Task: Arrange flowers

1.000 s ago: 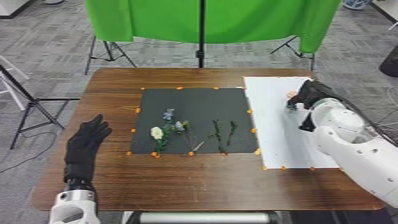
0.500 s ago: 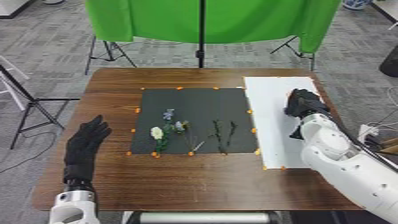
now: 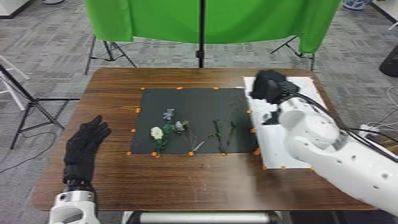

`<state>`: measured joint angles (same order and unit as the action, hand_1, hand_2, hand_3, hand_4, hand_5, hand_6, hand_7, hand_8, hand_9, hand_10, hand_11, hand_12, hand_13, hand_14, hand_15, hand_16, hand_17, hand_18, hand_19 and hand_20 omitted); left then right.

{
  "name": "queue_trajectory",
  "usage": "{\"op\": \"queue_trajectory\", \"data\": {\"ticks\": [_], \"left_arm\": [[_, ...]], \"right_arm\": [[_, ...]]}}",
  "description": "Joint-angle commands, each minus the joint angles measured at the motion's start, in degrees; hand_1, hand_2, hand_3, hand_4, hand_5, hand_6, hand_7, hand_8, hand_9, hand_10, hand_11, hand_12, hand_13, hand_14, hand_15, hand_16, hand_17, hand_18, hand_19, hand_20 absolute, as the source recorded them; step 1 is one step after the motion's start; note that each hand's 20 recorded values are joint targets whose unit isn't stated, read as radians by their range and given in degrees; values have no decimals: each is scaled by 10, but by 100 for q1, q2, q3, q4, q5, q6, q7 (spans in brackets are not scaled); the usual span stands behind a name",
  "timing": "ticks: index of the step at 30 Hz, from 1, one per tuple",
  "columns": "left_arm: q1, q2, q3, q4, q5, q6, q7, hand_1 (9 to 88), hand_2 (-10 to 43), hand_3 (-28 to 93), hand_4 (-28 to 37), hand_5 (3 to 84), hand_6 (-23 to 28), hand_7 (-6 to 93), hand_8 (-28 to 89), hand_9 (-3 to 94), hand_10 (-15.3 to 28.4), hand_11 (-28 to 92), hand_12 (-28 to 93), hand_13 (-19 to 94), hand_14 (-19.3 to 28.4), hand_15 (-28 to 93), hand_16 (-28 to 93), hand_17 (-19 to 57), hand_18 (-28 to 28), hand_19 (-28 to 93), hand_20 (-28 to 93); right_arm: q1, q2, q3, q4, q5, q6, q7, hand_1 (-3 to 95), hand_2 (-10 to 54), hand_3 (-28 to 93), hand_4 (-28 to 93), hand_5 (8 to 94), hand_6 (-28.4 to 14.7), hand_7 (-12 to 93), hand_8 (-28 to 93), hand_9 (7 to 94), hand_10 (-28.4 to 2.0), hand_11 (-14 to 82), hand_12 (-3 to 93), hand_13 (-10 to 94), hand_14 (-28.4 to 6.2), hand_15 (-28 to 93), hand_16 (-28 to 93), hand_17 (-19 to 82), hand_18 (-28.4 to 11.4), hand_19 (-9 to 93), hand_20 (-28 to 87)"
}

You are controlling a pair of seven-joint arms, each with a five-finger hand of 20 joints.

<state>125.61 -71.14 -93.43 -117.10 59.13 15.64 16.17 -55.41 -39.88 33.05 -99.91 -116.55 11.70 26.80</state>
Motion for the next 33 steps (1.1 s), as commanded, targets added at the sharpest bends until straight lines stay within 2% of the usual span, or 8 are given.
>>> {"op": "queue_trajectory", "data": {"ticks": [1, 7, 18, 25, 28, 30, 33], "left_arm": [[-31, -46, 55, 71, 32, -112, -82, 206, 132, 625, -283, 428, 72, 64, -48, 389, 144, 167, 112, 288, 186, 272, -20, 40, 135, 120, 196], [-59, -44, 54, 86, 45, -131, -83, 204, 131, 628, -283, 427, 71, 63, -47, 389, 145, 168, 112, 288, 187, 272, -20, 40, 136, 121, 197], [5, -43, 49, 62, 47, -161, -122, 208, 127, 629, -283, 427, 72, 63, -47, 390, 144, 167, 112, 288, 187, 272, -20, 40, 136, 120, 196], [31, -8, 12, 50, 39, -170, -142, 212, 130, 629, -283, 427, 71, 65, -47, 390, 143, 167, 112, 288, 188, 273, -20, 40, 136, 119, 196], [-12, 8, 14, 58, 40, -173, -179, 211, 130, 630, -283, 427, 71, 64, -47, 390, 143, 167, 113, 289, 188, 273, -20, 40, 136, 119, 196], [-19, 7, 18, 59, 51, -201, -183, 210, 130, 632, -283, 427, 71, 64, -48, 389, 143, 167, 113, 289, 188, 274, -20, 40, 136, 119, 196], [-20, -18, 22, 52, 68, -223, -173, 211, 129, 634, -283, 427, 71, 65, -47, 390, 143, 167, 112, 289, 188, 274, -20, 40, 136, 120, 197]], "right_arm": [[553, -1093, -811, 262, 86, -152, -397, 597, -95, 567, -168, 806, 23, 207, 81, 937, -81, 150, 377, 937, -3, 626, 339, 703, -99, 932, 631], [486, -1162, -1008, 189, 118, -436, -400, 574, -95, 563, -159, 795, 29, 203, 74, 927, -85, 182, 357, 937, -5, 625, 342, 702, -101, 932, 632], [273, -1069, -1031, 111, 170, -741, -475, 526, -95, 536, -154, 754, 26, 182, 59, 898, -96, 242, 300, 927, -8, 625, 345, 693, -105, 932, 636], [197, -1018, -983, 113, 150, -743, -509, 480, -95, 574, -177, 740, 30, 183, 41, 886, -100, 276, 252, 922, -10, 625, 345, 686, -107, 932, 630], [177, -985, -933, 94, 137, -755, -543, 439, -95, 623, -202, 726, 33, 183, 8, 884, -101, 282, 247, 922, -9, 624, 345, 686, -108, 932, 628], [158, -938, -857, 64, 73, -849, -594, 406, -95, 657, -219, 710, 31, 187, -90, 883, -102, 284, 246, 921, -10, 624, 345, 685, -108, 932, 629], [95, -797, -527, -155, 154, -914, -573, 382, -95, 650, -228, 691, 25, 182, -105, 876, -105, 286, 247, 918, -14, 620, 344, 683, -108, 932, 626]]}}
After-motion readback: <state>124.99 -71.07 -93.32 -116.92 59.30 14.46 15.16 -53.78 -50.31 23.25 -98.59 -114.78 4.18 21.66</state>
